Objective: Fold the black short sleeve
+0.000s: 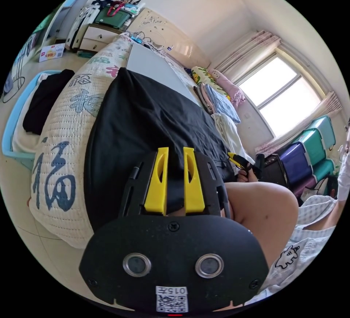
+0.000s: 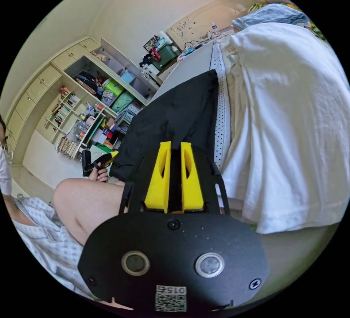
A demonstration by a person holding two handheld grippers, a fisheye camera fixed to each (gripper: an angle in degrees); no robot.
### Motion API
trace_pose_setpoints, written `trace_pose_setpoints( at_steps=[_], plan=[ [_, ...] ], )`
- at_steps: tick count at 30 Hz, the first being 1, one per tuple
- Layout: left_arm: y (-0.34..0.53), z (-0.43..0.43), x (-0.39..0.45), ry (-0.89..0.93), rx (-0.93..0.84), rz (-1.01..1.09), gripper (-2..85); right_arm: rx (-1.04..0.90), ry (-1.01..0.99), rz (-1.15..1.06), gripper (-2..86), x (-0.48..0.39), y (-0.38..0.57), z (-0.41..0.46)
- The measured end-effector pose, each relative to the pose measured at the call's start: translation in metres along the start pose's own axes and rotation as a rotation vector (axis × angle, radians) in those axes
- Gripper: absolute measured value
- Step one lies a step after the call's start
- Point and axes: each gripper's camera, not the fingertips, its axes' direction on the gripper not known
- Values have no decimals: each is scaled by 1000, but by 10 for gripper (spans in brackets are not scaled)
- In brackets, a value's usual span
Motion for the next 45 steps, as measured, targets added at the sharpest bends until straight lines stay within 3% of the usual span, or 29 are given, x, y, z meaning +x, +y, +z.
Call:
trace_pose_setpoints(
  at_steps=[7,13,18,26,30,38,45],
  plan=[
    [-8,-60,25,68,94,50,-3,81,-133,-44,7,-12,12,-53],
    [12,-51,3,14,-17,0,-2,-102,5,-4,16,10,44,-28],
    [14,-76,-10,3,78,-43,7,6,4,23,43,25,41,-59],
    [-89,-97,-29,-143,144,-23,78,52,141,-27,111,37,-82,-91],
    [-166,-57,-73,-71,95,-112,104,26,216,-35,116,49,-172,-66],
    [-252,31,-109,-122,-29,-168,101,-145,427,3,130,80,-296,-8],
    [-264,37,-138,-23,-8,-193,12,-186,376,-21,8,92,-358,-20]
  ],
)
